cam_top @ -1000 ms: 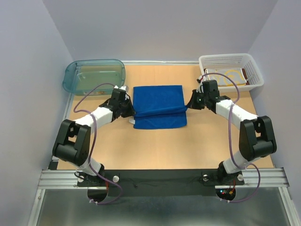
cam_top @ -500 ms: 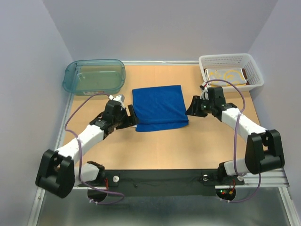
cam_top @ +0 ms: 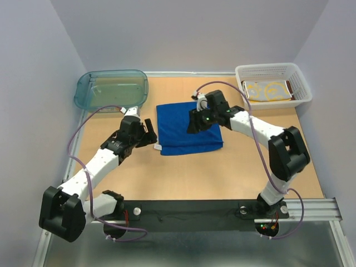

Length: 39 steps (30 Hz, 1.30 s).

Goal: Fold and stack the towels
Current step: Fold the towel

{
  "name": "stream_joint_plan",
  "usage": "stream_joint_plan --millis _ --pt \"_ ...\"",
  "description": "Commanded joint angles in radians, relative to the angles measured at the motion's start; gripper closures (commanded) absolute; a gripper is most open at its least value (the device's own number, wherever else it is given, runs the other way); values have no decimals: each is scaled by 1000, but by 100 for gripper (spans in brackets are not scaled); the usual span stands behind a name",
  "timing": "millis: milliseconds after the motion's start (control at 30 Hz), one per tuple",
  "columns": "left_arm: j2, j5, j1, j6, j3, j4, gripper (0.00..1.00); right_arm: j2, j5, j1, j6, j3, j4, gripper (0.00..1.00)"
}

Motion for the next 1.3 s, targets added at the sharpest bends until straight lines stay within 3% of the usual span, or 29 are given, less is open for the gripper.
stream_joint_plan --millis 0,200,400,900,1067,1167,1267 --pt "-67 -103 18 85 35 15 13 109 -6 45 -108 125 -1 42" --pt "-131 -98 20 84 -75 108 14 251 -61 96 -191 184 -1 37" --pt "-107 -132 21 94 -49 104 14 267 -95 139 -234 143 -2 38" --pt "-98 -92 21 79 -46 102 14 100 -46 237 -251 -45 -19 42" --pt "-110 -29 21 -33 -84 102 14 26 -10 260 -223 -91 -31 43" --pt "-96 35 18 -111 -106 99 18 -15 31 262 -208 -123 -56 43" --pt "-76 81 -3 -157 -113 101 23 -81 193 260 -162 -149 -61 43"
